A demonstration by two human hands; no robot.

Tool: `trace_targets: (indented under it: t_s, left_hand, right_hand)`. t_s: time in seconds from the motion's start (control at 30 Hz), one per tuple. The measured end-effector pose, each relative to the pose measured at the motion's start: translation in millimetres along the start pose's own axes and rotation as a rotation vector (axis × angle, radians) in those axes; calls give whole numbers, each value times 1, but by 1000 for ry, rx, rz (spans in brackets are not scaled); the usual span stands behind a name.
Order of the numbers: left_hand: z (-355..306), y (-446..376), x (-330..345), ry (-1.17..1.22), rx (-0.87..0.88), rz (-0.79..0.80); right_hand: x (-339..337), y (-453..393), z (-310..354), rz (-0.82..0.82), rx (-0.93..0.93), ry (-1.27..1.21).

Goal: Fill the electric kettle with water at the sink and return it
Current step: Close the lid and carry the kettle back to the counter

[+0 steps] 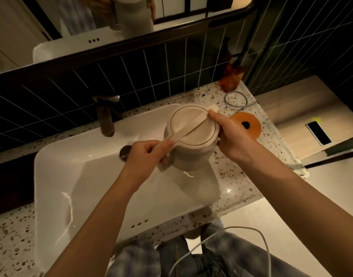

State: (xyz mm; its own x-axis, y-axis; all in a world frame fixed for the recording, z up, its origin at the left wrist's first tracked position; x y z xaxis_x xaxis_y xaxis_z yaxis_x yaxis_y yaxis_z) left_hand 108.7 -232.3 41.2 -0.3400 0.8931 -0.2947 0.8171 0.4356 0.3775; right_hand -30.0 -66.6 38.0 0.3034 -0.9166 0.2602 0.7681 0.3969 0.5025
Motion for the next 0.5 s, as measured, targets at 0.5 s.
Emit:
trace_targets:
  t_s: [0.5]
  left_hand:
    - [-48, -44, 180, 77, 4, 62]
  right_hand:
    - [-167, -38, 62, -28, -64, 61]
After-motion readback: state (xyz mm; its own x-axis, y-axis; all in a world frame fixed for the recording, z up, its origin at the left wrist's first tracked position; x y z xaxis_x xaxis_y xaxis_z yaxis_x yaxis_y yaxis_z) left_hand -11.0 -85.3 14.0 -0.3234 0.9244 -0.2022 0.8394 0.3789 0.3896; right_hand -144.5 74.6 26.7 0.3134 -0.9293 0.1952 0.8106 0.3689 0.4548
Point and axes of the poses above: each hand's wrist, its own y-axis away from the middle knuckle, its own x-axis out of the palm, z = x × y, the point moved 2 cm from there along -y, towards the middle knuckle, and after that the axes turned 7 degrees about -x, right-handed, at the moved point
